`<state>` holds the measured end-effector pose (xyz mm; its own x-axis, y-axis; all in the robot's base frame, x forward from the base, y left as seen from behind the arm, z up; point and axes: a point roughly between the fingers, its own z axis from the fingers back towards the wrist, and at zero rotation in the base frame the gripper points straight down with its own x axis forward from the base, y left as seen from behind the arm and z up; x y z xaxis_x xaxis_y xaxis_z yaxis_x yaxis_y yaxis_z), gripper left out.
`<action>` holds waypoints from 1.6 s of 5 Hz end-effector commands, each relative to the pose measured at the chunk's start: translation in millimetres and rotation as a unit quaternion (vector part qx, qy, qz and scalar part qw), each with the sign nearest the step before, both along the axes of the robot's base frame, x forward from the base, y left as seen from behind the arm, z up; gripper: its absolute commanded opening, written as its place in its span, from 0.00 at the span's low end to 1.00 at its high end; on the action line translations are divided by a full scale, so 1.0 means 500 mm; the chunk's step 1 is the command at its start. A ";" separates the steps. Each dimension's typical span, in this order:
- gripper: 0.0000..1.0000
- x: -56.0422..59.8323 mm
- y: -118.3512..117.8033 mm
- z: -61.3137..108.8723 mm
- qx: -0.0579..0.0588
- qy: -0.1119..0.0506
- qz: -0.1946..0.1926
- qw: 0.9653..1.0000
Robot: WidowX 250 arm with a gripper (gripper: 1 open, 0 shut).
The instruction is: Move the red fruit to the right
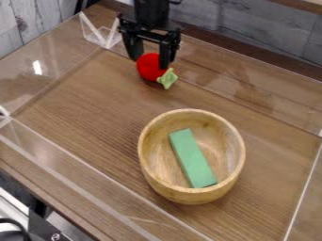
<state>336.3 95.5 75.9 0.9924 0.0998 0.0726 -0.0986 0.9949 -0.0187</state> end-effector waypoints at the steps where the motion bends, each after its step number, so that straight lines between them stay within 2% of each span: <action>1: 1.00 0.023 0.018 0.020 0.011 -0.039 0.000 0.999; 4: 1.00 0.041 0.028 -0.006 0.019 -0.056 0.010 0.998; 8: 1.00 0.048 0.030 -0.018 0.026 -0.068 0.023 0.997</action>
<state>355.1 106.7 53.7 0.9757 0.1389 0.1692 -0.1421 0.9898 0.0065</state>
